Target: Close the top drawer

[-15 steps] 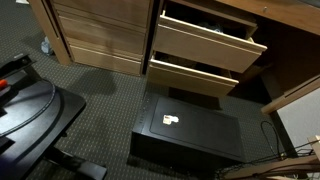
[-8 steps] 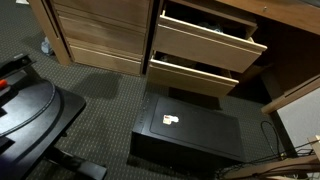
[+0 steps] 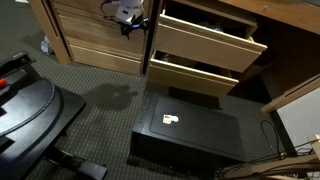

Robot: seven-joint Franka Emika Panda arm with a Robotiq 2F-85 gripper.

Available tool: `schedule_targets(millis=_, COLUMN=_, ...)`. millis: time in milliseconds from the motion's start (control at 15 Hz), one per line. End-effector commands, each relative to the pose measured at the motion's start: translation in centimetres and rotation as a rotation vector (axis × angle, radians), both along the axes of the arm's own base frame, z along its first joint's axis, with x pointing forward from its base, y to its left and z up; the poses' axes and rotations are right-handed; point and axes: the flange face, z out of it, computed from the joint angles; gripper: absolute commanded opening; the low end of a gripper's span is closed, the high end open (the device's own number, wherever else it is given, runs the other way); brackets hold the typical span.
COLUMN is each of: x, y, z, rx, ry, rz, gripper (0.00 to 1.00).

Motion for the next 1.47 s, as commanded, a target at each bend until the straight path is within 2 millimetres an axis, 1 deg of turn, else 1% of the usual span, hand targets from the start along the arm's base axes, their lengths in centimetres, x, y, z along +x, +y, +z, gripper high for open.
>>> schedule_targets(millis=0, x=0.1, y=0.1, z=0.6, rx=-0.030, ry=-0.014, rz=-0.020, gripper=1.00)
schedule_targets(millis=67, x=-0.2, y=-0.2, z=1.3, rx=-0.079, ry=-0.020, rz=-0.025, gripper=1.00)
schedule_targets(millis=133, x=-0.9, y=-0.8, z=2.1, rx=-0.168, ry=-0.046, rz=-0.068, gripper=1.00)
schedule_targets(millis=200, x=-2.1, y=-1.7, z=3.2, rx=-0.224, ry=-0.055, rz=-0.088, gripper=1.00)
schedule_targets(millis=400, x=-4.7, y=-4.2, z=5.5, rx=-0.418, ry=-0.095, rz=-0.204, gripper=1.00)
schedule_targets(millis=467, x=-5.0, y=-4.8, z=6.4, rx=-0.480, ry=-0.121, rz=-0.246, gripper=1.00)
schedule_targets(millis=533, x=-4.4, y=-5.4, z=7.4, rx=-0.526, ry=-0.173, rz=-0.290, gripper=1.00)
schedule_targets(millis=600, x=-4.2, y=-4.8, z=5.3, rx=-0.486, ry=-0.134, rz=-0.235, gripper=1.00)
schedule_targets(millis=800, x=-4.1, y=-5.9, z=6.5, rx=-0.494, ry=-0.155, rz=-0.266, gripper=1.00)
schedule_targets(millis=933, x=-4.0, y=-6.0, z=6.8, rx=-0.494, ry=-0.159, rz=-0.269, gripper=1.00)
schedule_targets(millis=1000, x=-5.1, y=-7.9, z=6.4, rx=-0.474, ry=-0.115, rz=-0.262, gripper=1.00)
schedule_targets(millis=1133, x=-7.1, y=-13.0, z=6.8, rx=-0.373, ry=-0.057, rz=-0.281, gripper=1.00)
schedule_targets(millis=1267, x=-9.6, y=-18.2, z=7.3, rx=-0.282, ry=-0.011, rz=-0.342, gripper=1.00)
schedule_targets(millis=1400, x=-11.7, y=-24.2, z=8.0, rx=-0.217, ry=0.002, rz=-0.429, gripper=1.00)
